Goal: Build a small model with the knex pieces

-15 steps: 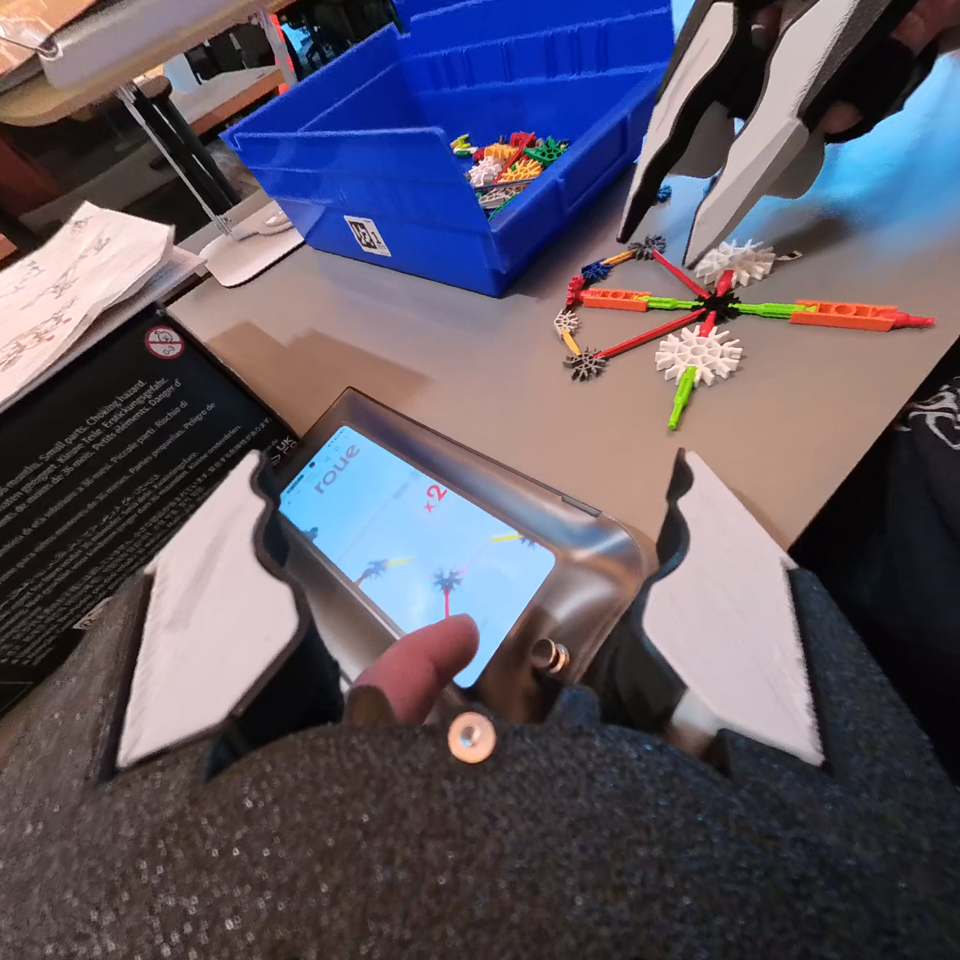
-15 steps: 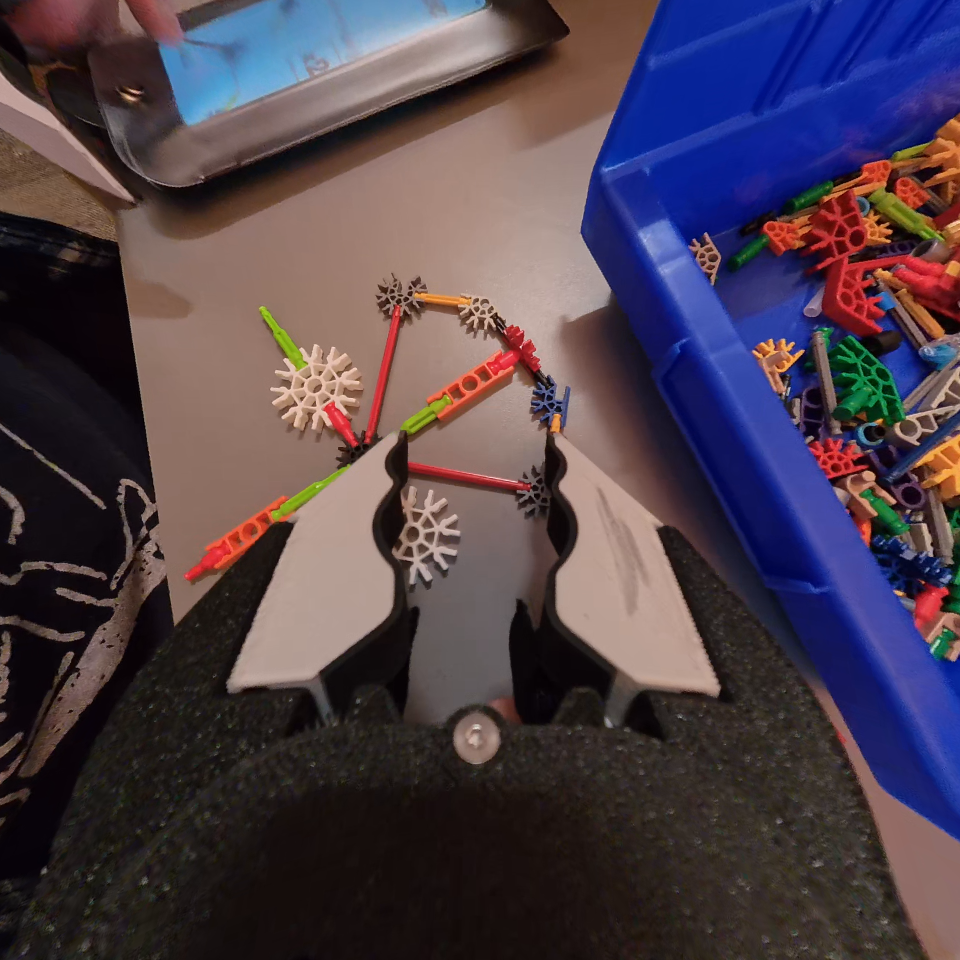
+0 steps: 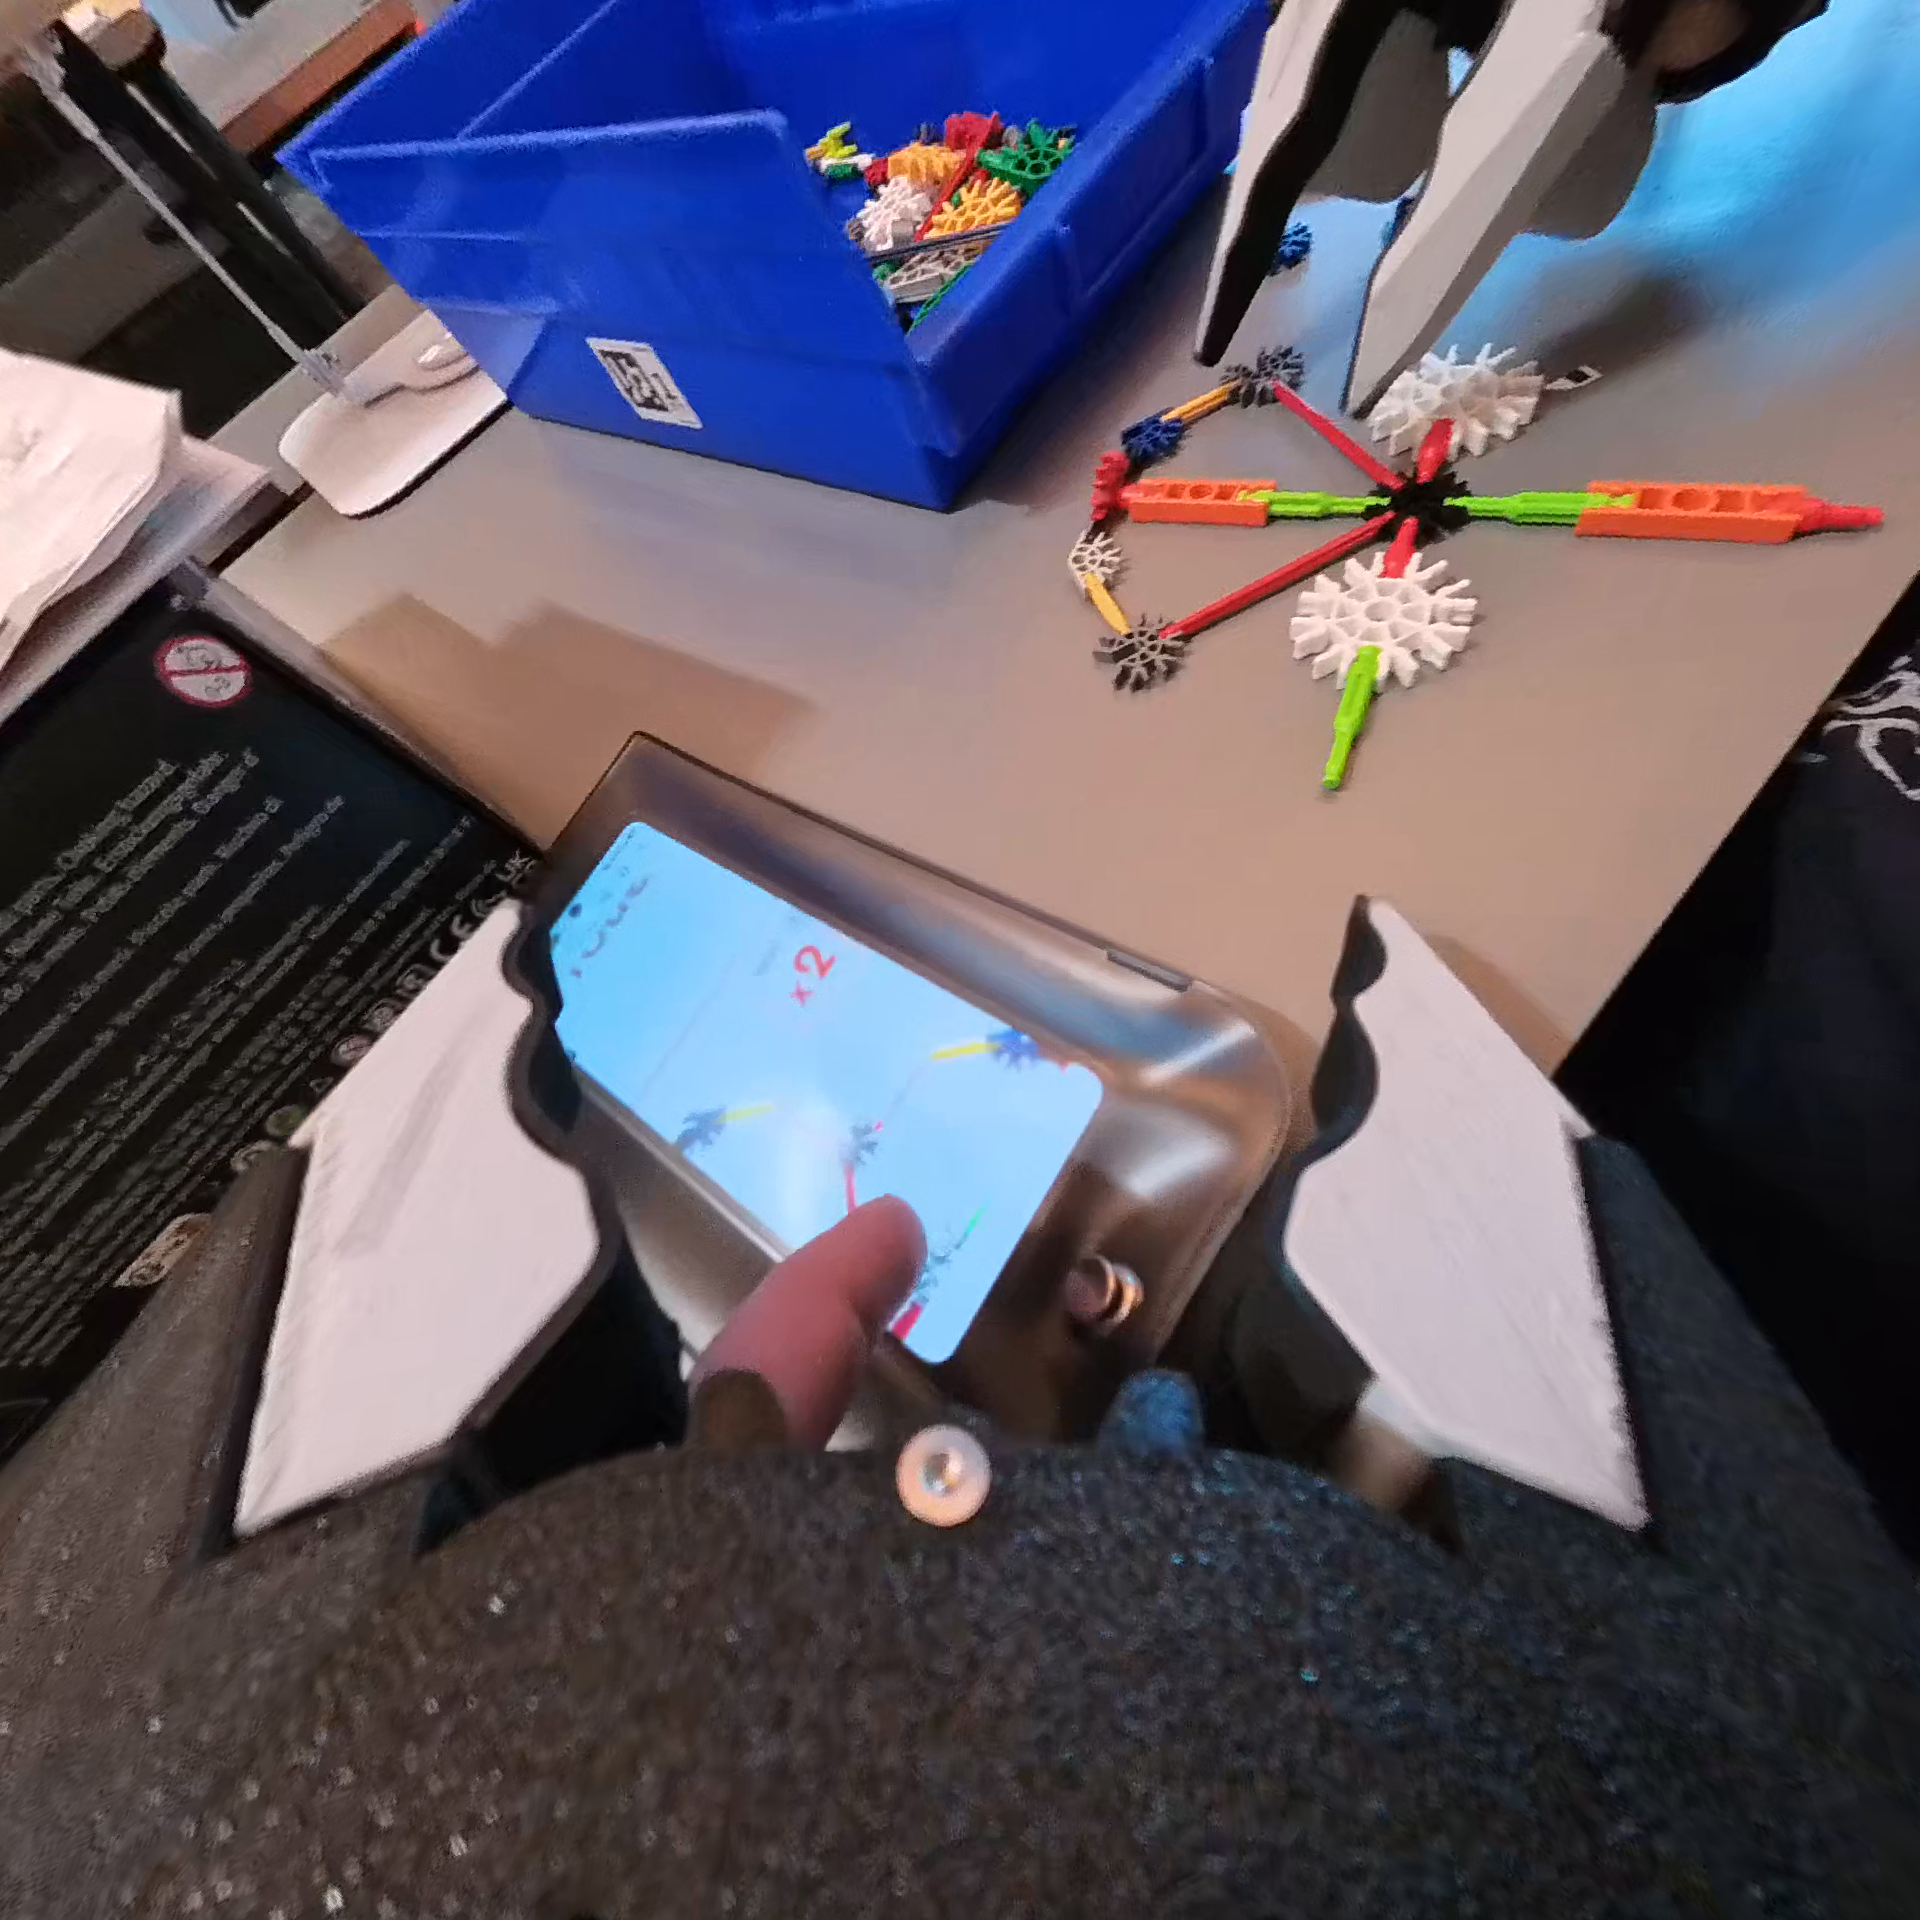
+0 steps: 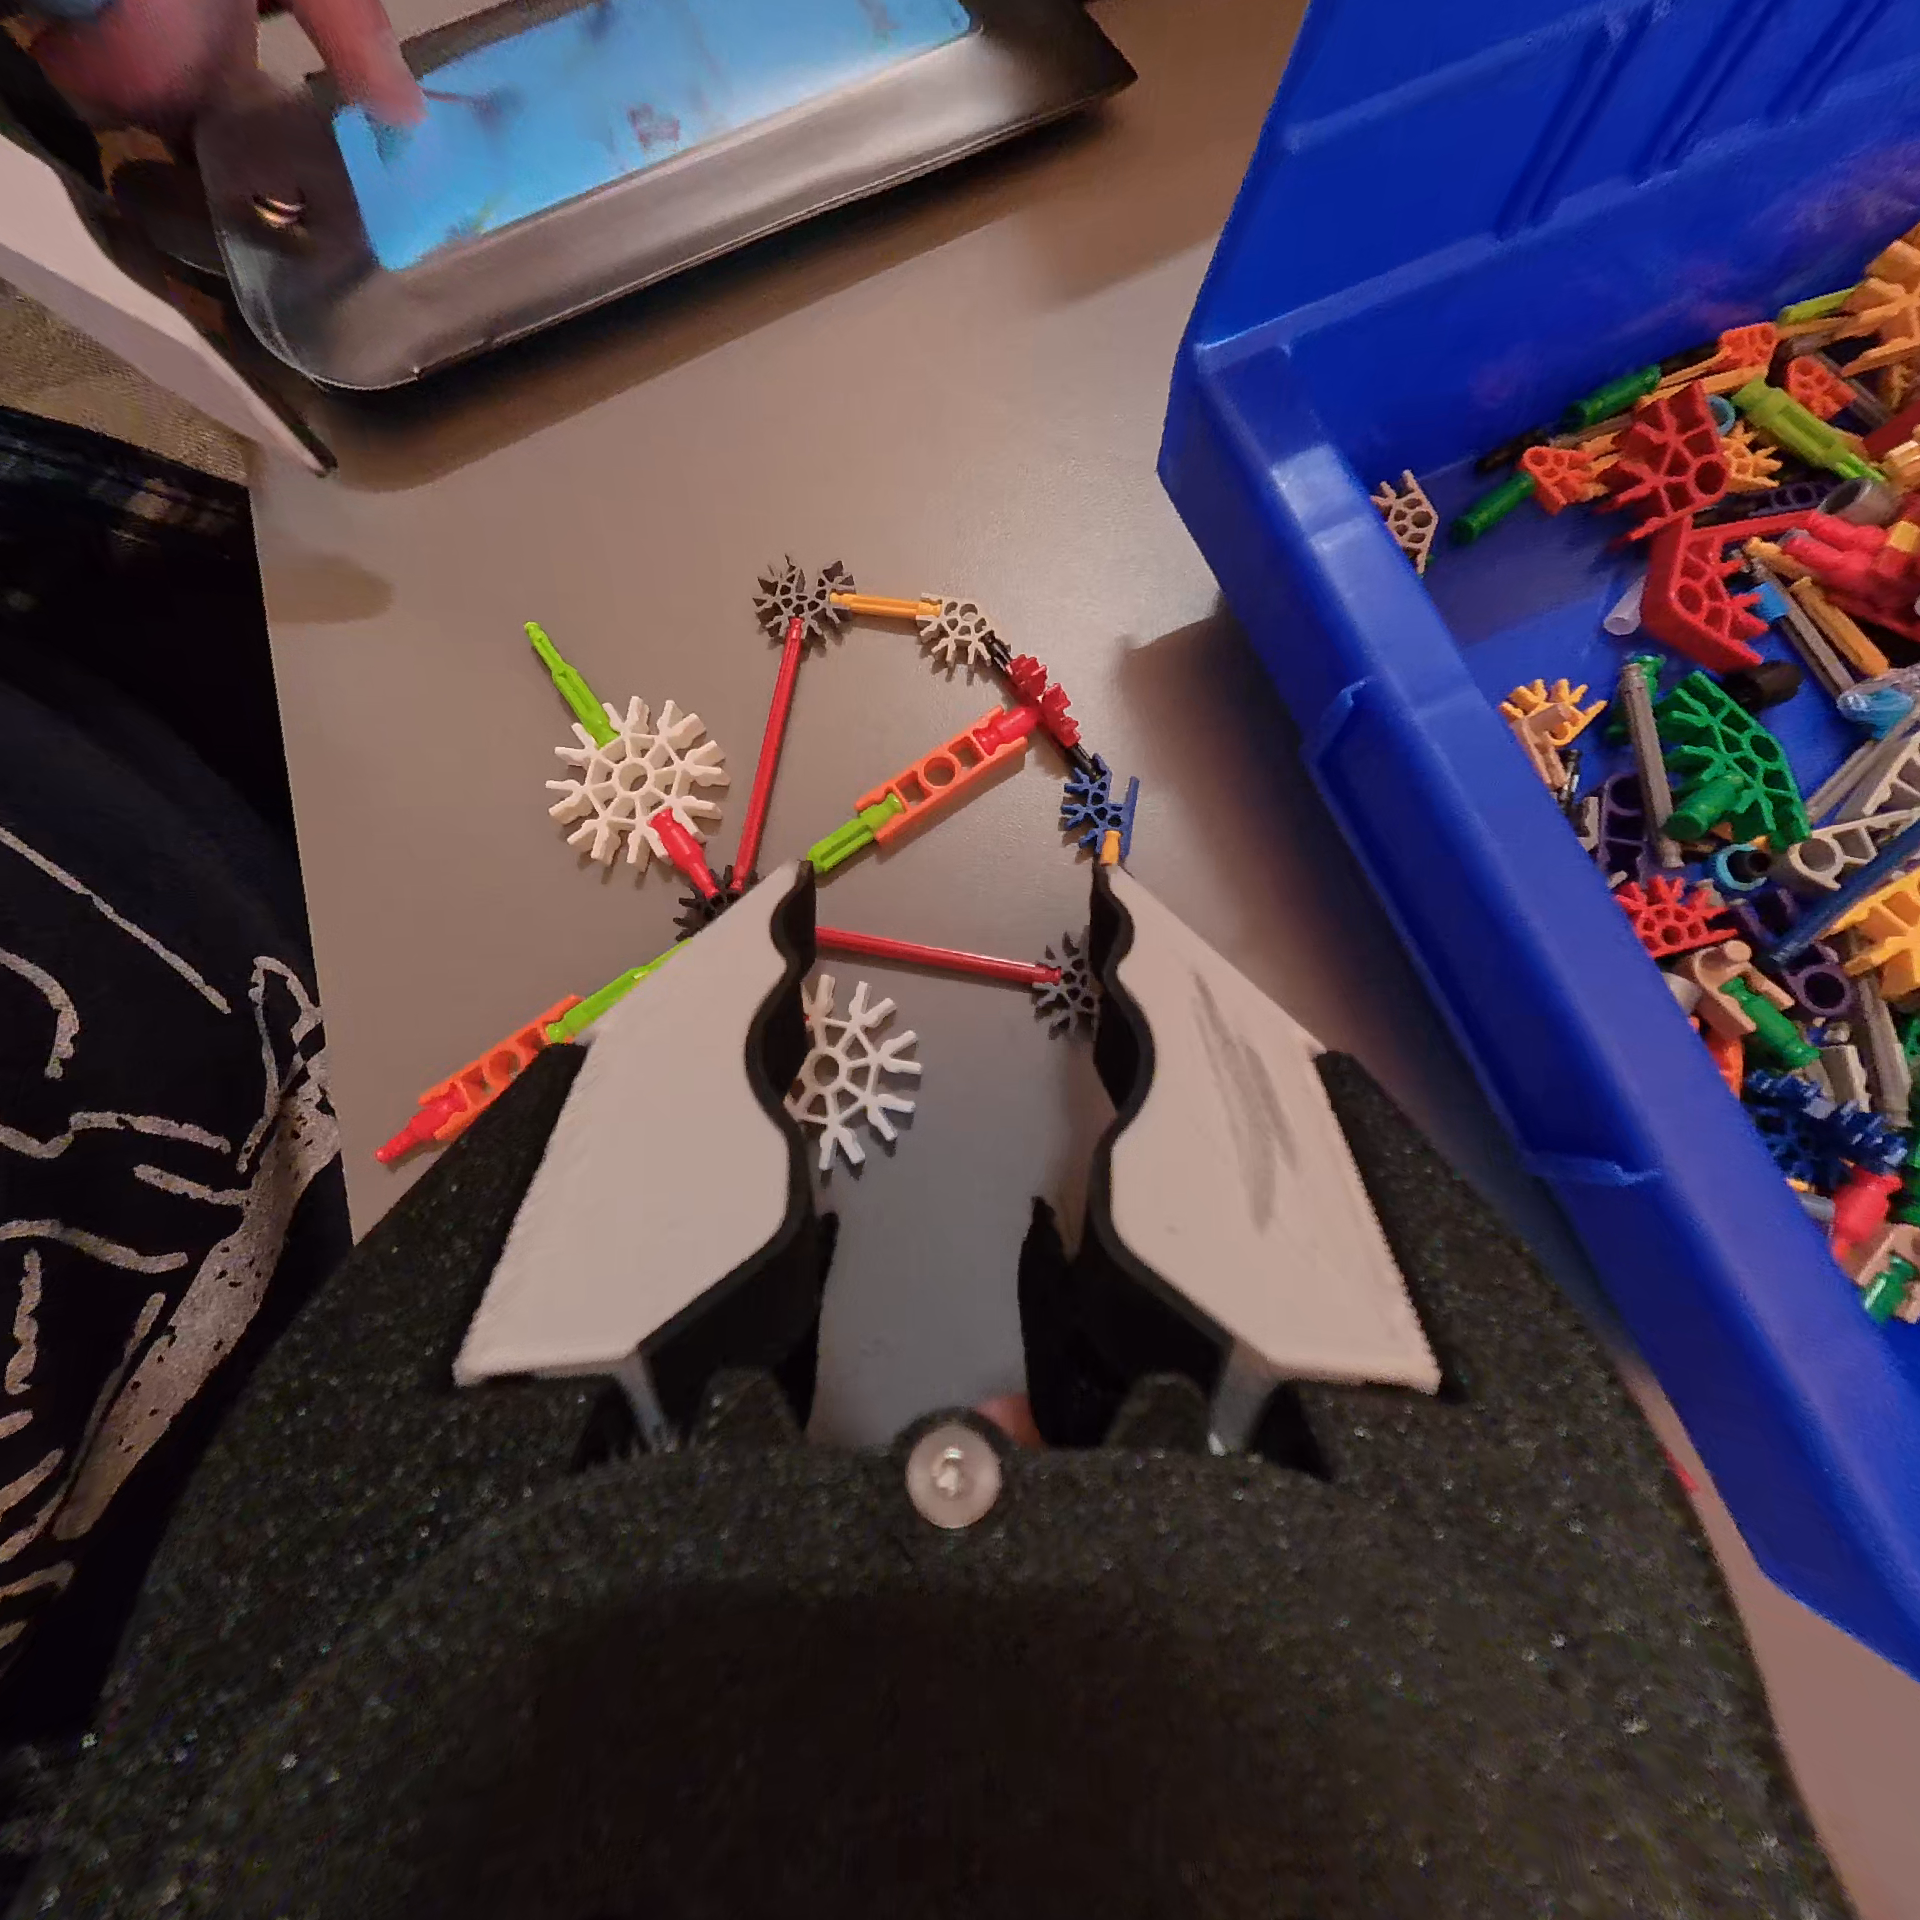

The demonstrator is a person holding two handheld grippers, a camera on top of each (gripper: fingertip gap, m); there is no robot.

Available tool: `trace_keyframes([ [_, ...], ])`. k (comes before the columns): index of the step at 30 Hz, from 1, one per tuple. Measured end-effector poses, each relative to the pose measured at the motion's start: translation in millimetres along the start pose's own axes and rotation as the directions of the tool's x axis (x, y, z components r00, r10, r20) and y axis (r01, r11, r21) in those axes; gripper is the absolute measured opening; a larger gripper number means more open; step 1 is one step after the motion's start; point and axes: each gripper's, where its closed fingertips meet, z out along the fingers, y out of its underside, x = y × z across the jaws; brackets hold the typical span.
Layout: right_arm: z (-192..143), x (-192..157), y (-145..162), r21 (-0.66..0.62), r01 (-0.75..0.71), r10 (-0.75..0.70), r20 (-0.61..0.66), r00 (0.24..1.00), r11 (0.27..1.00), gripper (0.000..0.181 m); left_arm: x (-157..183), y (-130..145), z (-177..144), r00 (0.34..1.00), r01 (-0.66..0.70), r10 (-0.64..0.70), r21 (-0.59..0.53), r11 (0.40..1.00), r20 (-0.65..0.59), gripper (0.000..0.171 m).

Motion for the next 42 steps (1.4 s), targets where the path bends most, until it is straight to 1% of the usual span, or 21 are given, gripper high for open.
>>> trace_keyframes([
  [6,-0.4,2.1,0.5,0.000,-0.002,0.002,-0.002,1.000,1.000,0.052,-1.8,0.9,-0.8,1.000,0.020,-0.020,-0.006,1.000,0.010,0.144],
  [12,-1.2,1.5,-1.6,0.008,-0.001,0.001,-0.001,1.000,1.000,0.052,-1.0,-4.1,-3.4,1.000,0.006,-0.007,0.026,1.000,0.015,0.143],
  [17,-2.6,1.7,-2.6,0.015,-0.005,0.005,0.000,1.000,1.000,0.052,9.0,-13.0,-4.8,0.999,-0.014,0.016,0.061,0.998,-0.031,0.142],
  [21,-2.0,1.5,-2.6,0.016,-0.007,0.007,0.001,1.000,1.000,0.052,11.8,-1.9,0.0,0.998,-0.035,0.034,-0.005,0.999,-0.057,0.142],
  [25,-1.2,1.8,-1.4,0.012,-0.010,0.010,0.000,1.000,1.000,0.052,5.3,-0.7,-0.9,0.999,-0.022,0.022,-0.007,1.000,-0.044,0.144],
  [31,-0.5,2.0,-1.1,0.010,-0.012,0.012,0.001,1.000,1.000,0.052,4.1,-0.4,-1.3,0.999,-0.004,0.004,-0.006,1.000,-0.036,0.145],
  [38,-1.7,2.8,-4.1,0.020,-0.014,0.014,0.003,1.000,1.000,0.052,2.4,-6.4,-5.2,1.000,-0.015,0.016,0.038,0.999,-0.018,0.145],
  [42,-0.4,0.6,-6.1,0.028,-0.012,0.012,0.013,1.000,1.000,0.052,0.4,-8.7,-8.8,1.000,0.002,-0.001,0.061,0.998,-0.018,0.146],
])
